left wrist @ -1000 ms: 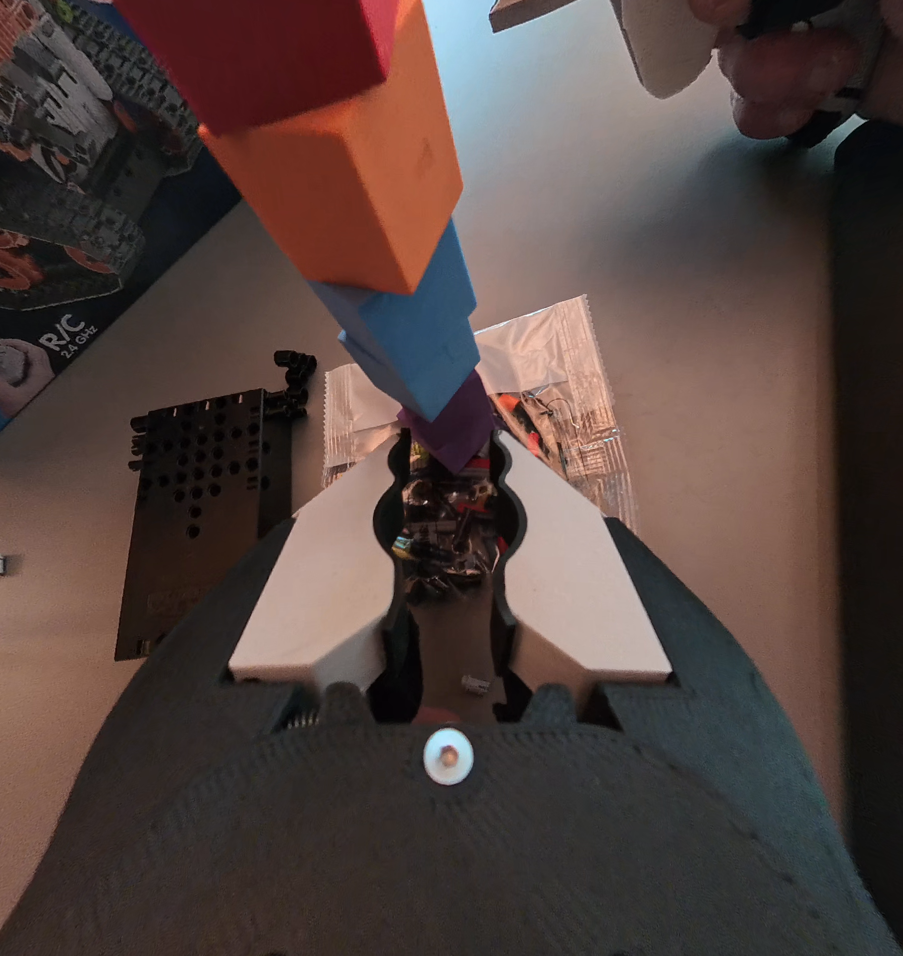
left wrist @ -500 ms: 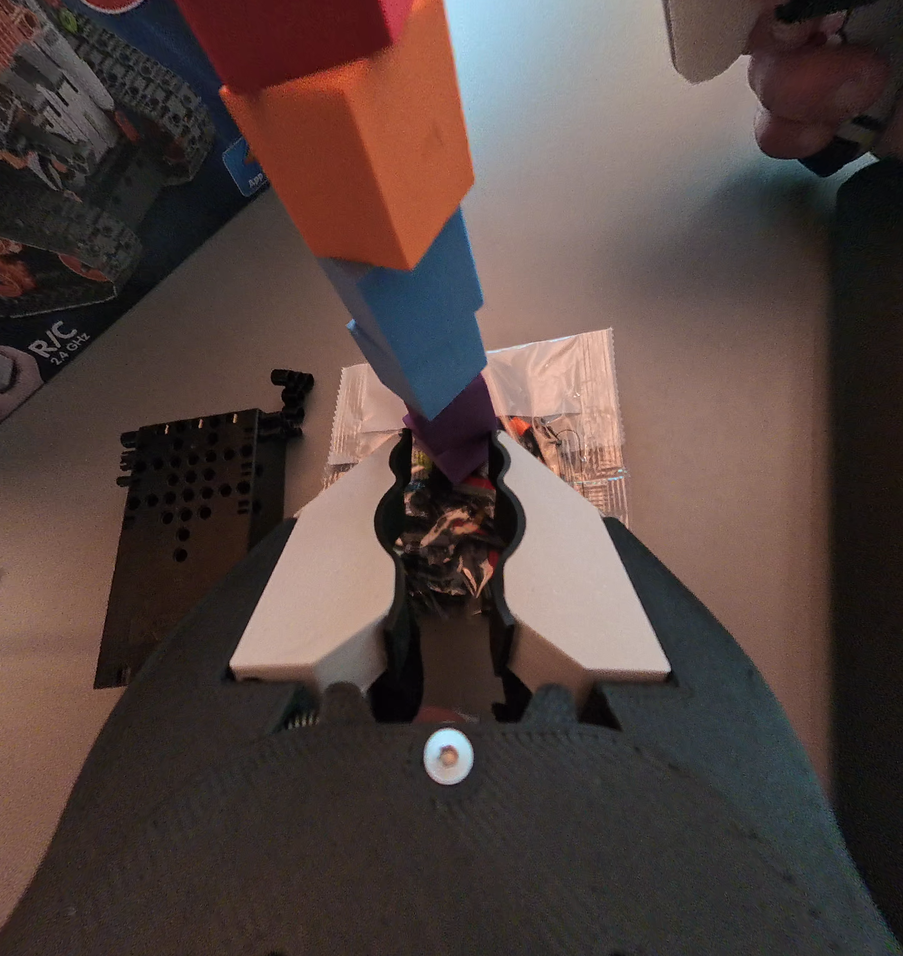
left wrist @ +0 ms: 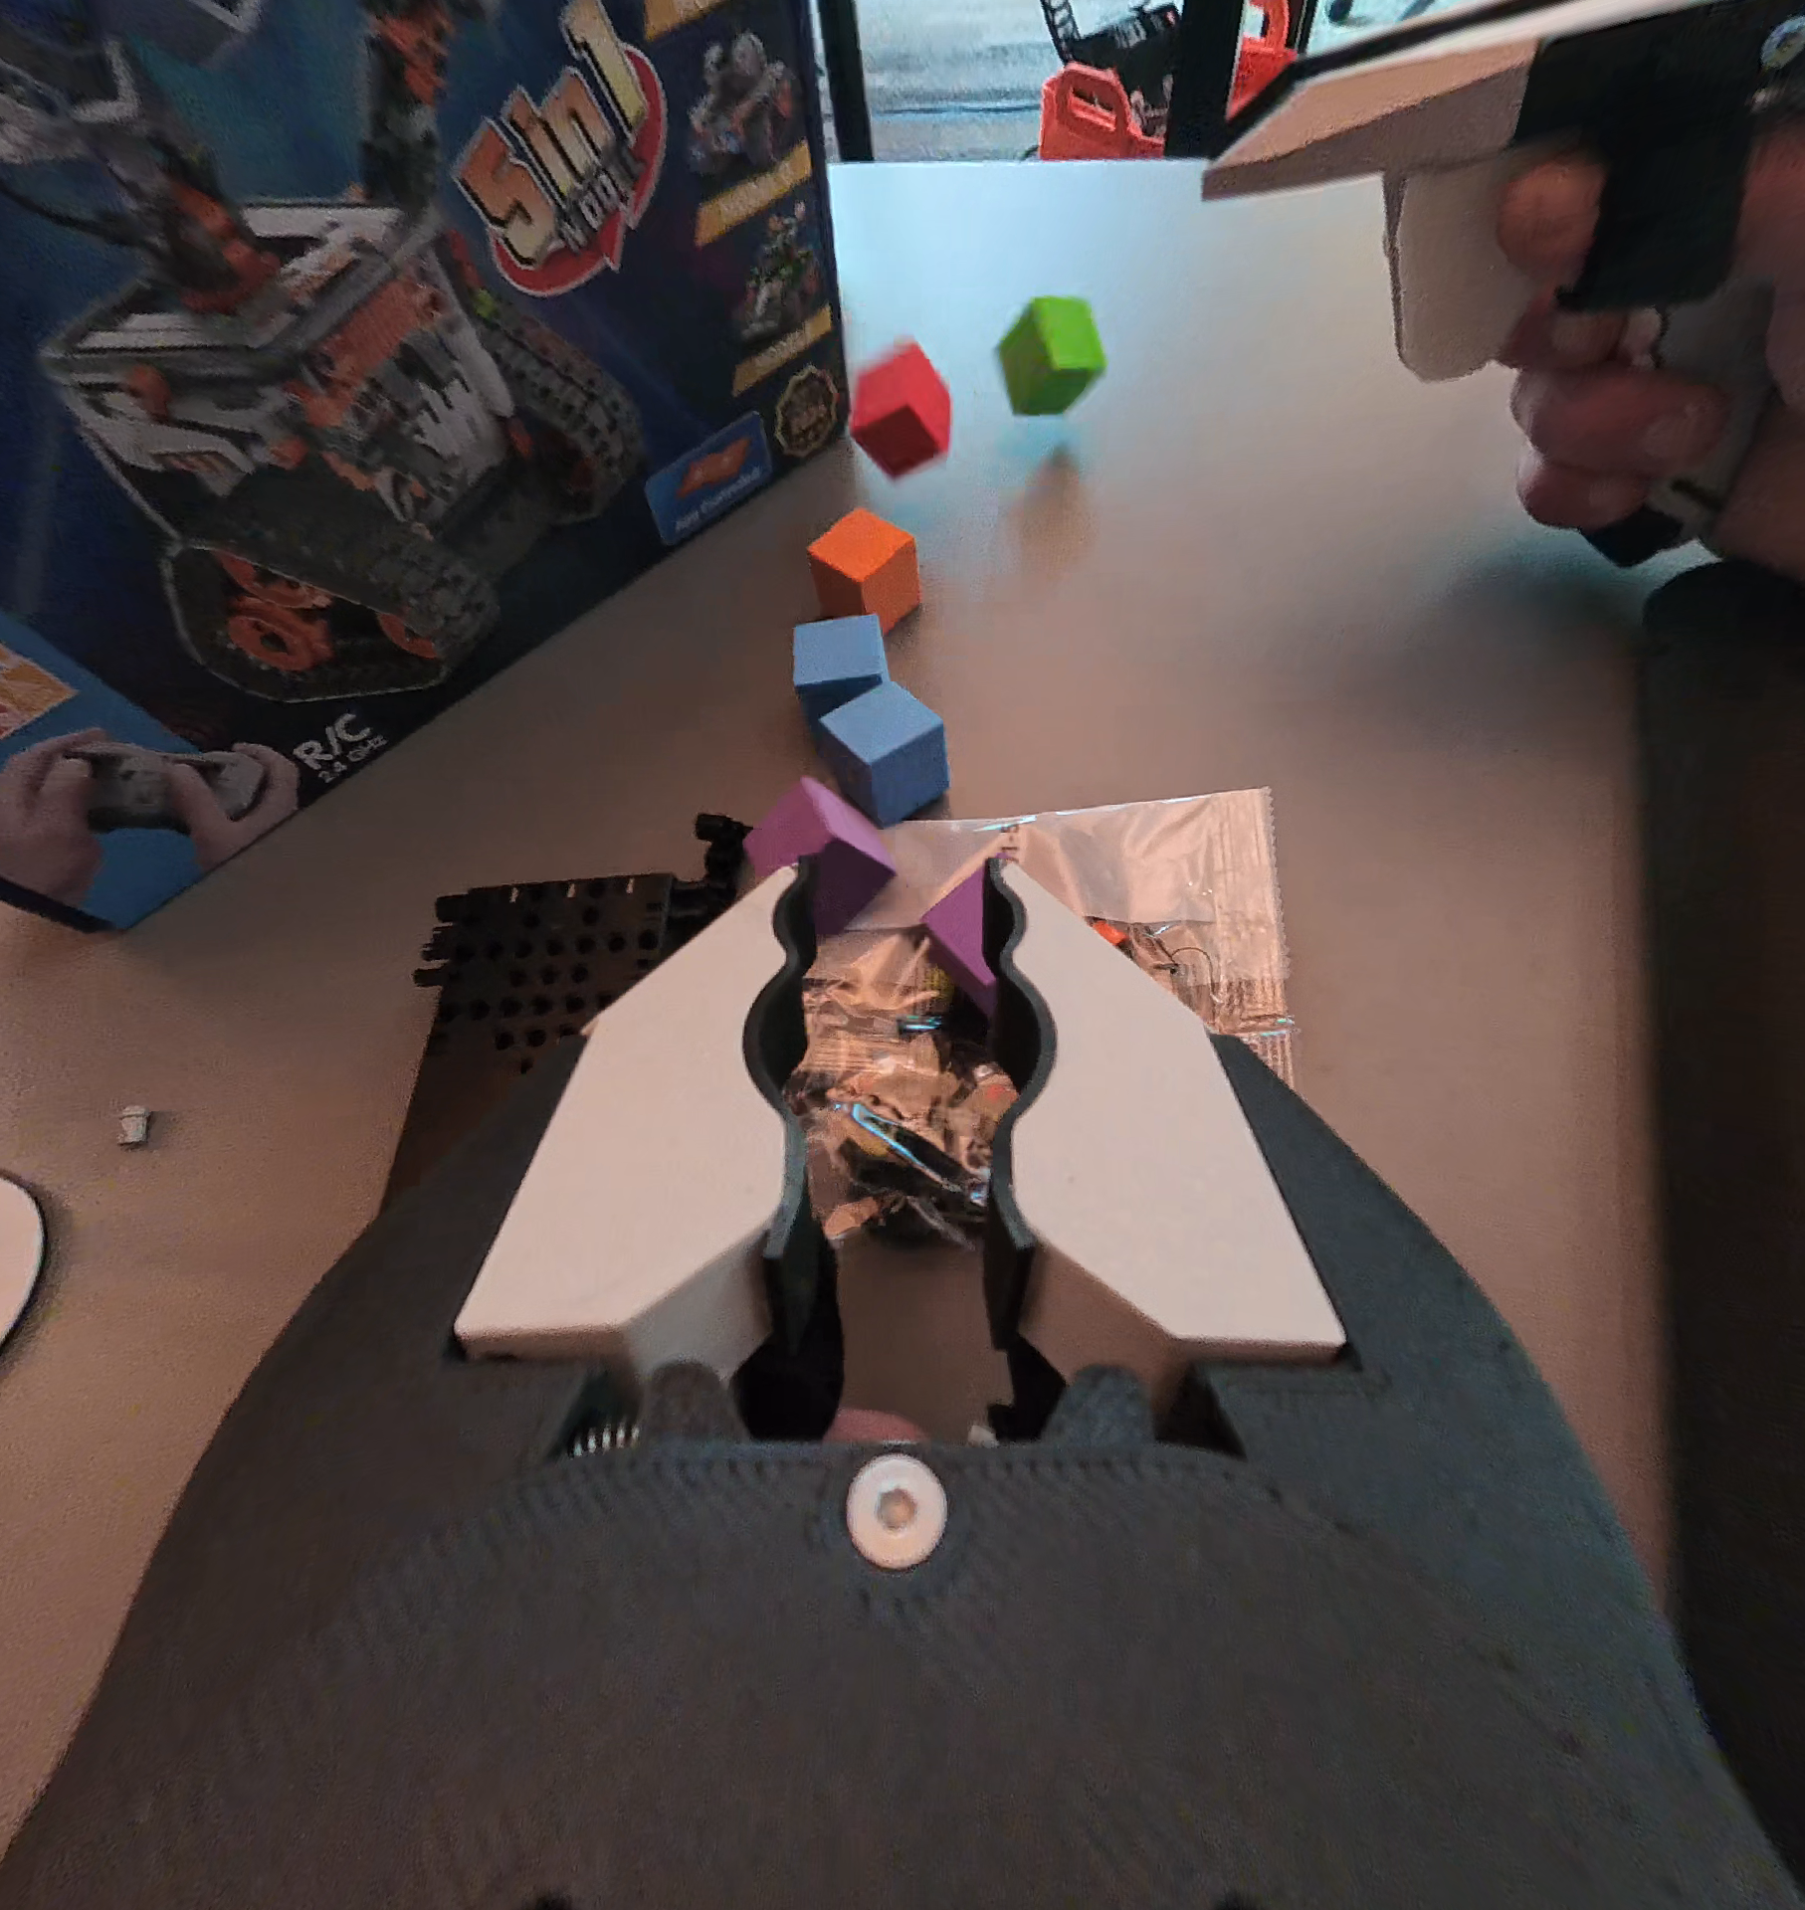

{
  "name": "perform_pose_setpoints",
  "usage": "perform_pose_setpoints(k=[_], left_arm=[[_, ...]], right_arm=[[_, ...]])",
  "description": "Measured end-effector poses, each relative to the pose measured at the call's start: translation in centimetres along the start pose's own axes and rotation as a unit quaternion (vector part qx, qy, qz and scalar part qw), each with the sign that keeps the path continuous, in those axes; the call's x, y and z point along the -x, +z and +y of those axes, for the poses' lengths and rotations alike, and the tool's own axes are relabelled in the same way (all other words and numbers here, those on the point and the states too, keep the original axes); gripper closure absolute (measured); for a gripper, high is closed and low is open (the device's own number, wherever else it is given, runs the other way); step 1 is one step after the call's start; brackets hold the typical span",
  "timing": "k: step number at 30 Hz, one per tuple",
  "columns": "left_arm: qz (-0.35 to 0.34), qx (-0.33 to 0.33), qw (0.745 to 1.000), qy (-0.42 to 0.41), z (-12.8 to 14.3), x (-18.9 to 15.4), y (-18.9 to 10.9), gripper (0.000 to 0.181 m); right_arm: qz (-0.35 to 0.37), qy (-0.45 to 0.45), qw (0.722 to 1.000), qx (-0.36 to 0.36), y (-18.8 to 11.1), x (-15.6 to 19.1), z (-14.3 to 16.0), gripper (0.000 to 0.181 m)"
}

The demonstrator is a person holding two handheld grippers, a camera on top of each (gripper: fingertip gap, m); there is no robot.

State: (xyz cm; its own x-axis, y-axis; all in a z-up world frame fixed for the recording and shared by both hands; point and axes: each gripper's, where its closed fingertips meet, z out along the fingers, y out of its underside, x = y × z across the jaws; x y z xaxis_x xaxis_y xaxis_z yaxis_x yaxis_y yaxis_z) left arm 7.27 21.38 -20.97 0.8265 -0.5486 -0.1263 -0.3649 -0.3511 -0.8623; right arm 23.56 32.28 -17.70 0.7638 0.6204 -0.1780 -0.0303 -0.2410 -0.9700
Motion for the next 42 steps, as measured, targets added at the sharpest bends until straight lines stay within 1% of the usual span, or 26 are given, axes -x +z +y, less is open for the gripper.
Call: perform_pose_setpoints(k=[4,7,10,14,16,18,20,21,23,25,27,29,30,31,32,34,37,39,42], left_arm=[[-0.009,-0.006,1.000,-0.006,-0.1,0.6,-0.6,0.149],[-0.019,-0.008,1.000,-0.008,-0.1,1.1,-0.8,0.149],[-0.027,-0.009,1.000,-0.012,0.0,1.5,-1.1,0.149],[-0.033,-0.008,0.999,-0.016,0.0,1.9,-1.2,0.149],[-0.034,-0.007,0.999,-0.017,-0.1,1.9,-1.1,0.149],[-0.037,-0.001,0.999,-0.014,0.1,1.9,-0.9,0.149],[-0.040,0.004,0.999,-0.011,0.3,2.0,-0.7,0.149],[-0.041,0.006,0.999,-0.010,0.4,2.0,-0.7,0.149],[-0.046,0.008,0.999,-0.010,0.6,2.2,-0.8,0.149],[-0.048,0.007,0.999,-0.012,0.6,2.3,-0.9,0.149],[-0.048,0.006,0.999,-0.013,0.6,2.4,-1.0,0.149],[-0.047,0.008,0.999,-0.012,0.7,2.4,-0.9,0.149],[-0.046,0.009,0.999,-0.010,0.7,2.3,-0.8,0.149],[-0.046,0.010,0.999,-0.008,0.7,2.3,-0.8,0.149],[-0.047,0.010,0.999,-0.006,0.7,2.3,-0.8,0.149],[-0.048,0.009,0.999,-0.003,0.6,2.3,-0.8,0.149],[-0.048,0.008,0.999,-0.004,0.6,2.4,-0.8,0.149],[-0.048,0.010,0.999,-0.004,0.7,2.4,-0.7,0.149],[-0.048,0.012,0.999,-0.002,0.8,2.3,-0.6,0.149]], right_arm=[[0.005,0.000,1.000,-0.002,0.0,-0.3,-0.1,0.156],[0.011,0.019,1.000,-0.018,-0.4,-1.1,-0.7,0.156],[0.019,0.047,0.998,-0.046,-1.9,-2.9,-2.1,0.155],[0.048,0.040,0.996,-0.064,-4.7,-6.5,-4.1,0.153],[0.061,0.031,0.996,-0.049,-5.6,-8.3,-4.4,0.149],[0.045,0.023,0.999,-0.011,-5.2,-8.9,-3.8,0.142],[0.019,0.000,0.998,0.056,-3.7,-8.4,-2.0,0.132],[0.019,-0.026,0.996,0.086,-2.9,-8.3,-1.1,0.132],[0.034,-0.081,0.989,0.119,-1.2,-8.8,0.0,0.132],[0.026,-0.108,0.980,0.166,0.6,-8.9,1.6,0.129],[0.020,-0.123,0.971,0.202,2.2,-9.1,2.9,0.131],[0.031,-0.152,0.960,0.234,3.4,-9.9,3.9,0.131],[0.028,-0.157,0.955,0.251,3.8,-10.1,4.5,0.136],[0.022,-0.158,0.950,0.268,4.1,-10.3,5.1,0.147],[0.020,-0.158,0.948,0.277,4.3,-10.4,5.5,0.152],[0.018,-0.155,0.949,0.274,4.3,-10.5,5.6,0.153],[0.004,-0.147,0.957,0.252,3.4,-9.6,4.8,0.154],[-0.010,-0.152,0.959,0.237,2.0,-8.4,3.9,0.154],[-0.036,-0.166,0.962,0.212,-1.2,-6.3,1.9,0.154]])
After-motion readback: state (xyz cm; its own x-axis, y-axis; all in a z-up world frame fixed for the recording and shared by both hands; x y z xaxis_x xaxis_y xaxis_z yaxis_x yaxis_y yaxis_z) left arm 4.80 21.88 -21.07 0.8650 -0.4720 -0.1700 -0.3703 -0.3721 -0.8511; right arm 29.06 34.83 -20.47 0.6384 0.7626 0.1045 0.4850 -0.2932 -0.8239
